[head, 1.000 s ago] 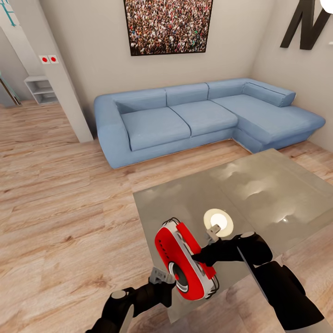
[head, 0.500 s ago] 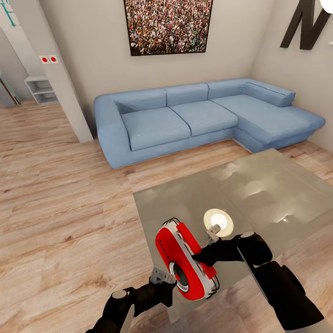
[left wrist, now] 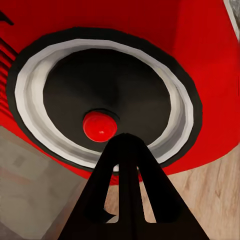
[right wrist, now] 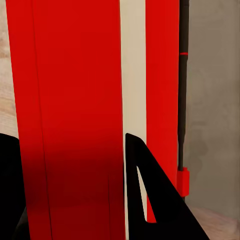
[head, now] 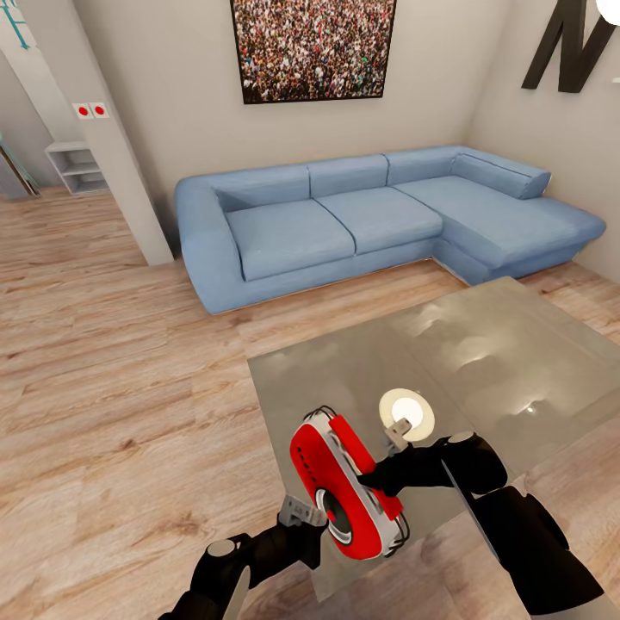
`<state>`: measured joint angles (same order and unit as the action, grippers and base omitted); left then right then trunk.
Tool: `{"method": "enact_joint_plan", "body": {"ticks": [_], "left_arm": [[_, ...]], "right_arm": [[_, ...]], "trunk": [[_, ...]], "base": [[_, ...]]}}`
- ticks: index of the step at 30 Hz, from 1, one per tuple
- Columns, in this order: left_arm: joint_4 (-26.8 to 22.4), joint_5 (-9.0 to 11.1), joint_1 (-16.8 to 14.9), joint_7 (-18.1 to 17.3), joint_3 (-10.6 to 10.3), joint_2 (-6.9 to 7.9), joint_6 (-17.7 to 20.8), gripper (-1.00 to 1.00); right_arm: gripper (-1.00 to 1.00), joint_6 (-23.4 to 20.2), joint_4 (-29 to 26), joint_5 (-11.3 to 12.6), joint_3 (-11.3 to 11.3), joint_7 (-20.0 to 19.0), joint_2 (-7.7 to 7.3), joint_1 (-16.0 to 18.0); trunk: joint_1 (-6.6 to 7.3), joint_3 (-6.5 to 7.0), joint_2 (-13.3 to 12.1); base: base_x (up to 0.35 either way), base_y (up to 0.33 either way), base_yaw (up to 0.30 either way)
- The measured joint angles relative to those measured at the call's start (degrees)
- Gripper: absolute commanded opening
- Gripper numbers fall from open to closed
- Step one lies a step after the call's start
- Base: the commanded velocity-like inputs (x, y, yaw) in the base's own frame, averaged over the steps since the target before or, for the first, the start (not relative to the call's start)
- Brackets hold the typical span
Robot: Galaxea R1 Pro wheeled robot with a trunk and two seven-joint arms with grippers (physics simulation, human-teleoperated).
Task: Turn on the radio receiver that's on the table in the living room.
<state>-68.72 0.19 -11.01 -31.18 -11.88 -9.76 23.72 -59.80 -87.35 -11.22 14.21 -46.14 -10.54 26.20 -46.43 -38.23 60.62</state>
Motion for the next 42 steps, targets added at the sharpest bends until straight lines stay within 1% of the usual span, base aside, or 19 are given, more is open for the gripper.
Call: {"method": "enact_joint_plan", "body": {"ticks": [14, 17, 20, 22, 25, 30, 42], "left_arm": [[0.92, 0.14, -0.14, 0.07, 0.01, 0.00, -0.76, -1.00], [2.65, 0.15, -1.25, 0.10, 0.01, -0.02, -0.79, -1.00], [5.45, 0.21, -2.86, 0.25, 0.01, -0.05, -0.98, -1.00], [6.64, 0.27, -3.55, 0.81, 0.01, -0.07, -1.80, -1.00], [7.56, 0.57, -4.15, 2.74, 0.01, -0.08, -3.71, -1.00], [7.84, 0.74, -4.34, 3.86, 0.01, -0.09, -4.49, -1.00], [7.77, 0.75, -4.37, 3.98, 0.07, -0.09, -4.68, -1.00]], "right_arm": [[-1.00, 0.00, 0.00, 0.02, 0.02, 0.00, -0.08, 0.00], [-1.00, -0.02, 0.00, 0.10, 0.02, 0.00, -0.05, -0.01], [-1.00, -0.01, 0.00, 0.13, 0.03, 0.00, -0.02, -0.01], [-1.00, -0.01, 0.00, 0.12, 0.03, 0.00, -0.05, -0.01], [-1.00, -0.01, 0.01, 0.19, 0.02, 0.00, -0.14, -0.01], [-1.00, -0.01, 0.07, 0.23, 0.04, 0.00, -0.19, -0.01], [-1.00, -0.01, 0.28, 0.04, 0.04, 0.22, 0.06, 0.05]], "trunk": [[0.00, 0.00, 0.00], [0.00, 0.00, 0.00], [0.00, 0.00, 0.00], [0.00, 0.00, 0.00], [0.00, 0.00, 0.00], [0.00, 0.00, 0.00], [0.00, 0.00, 0.00]], "base": [[0.000, 0.000, 0.000], [0.000, 0.000, 0.000], [0.000, 0.000, 0.000], [0.000, 0.000, 0.000], [0.000, 0.000, 0.000], [0.000, 0.000, 0.000], [0.000, 0.000, 0.000]]}}
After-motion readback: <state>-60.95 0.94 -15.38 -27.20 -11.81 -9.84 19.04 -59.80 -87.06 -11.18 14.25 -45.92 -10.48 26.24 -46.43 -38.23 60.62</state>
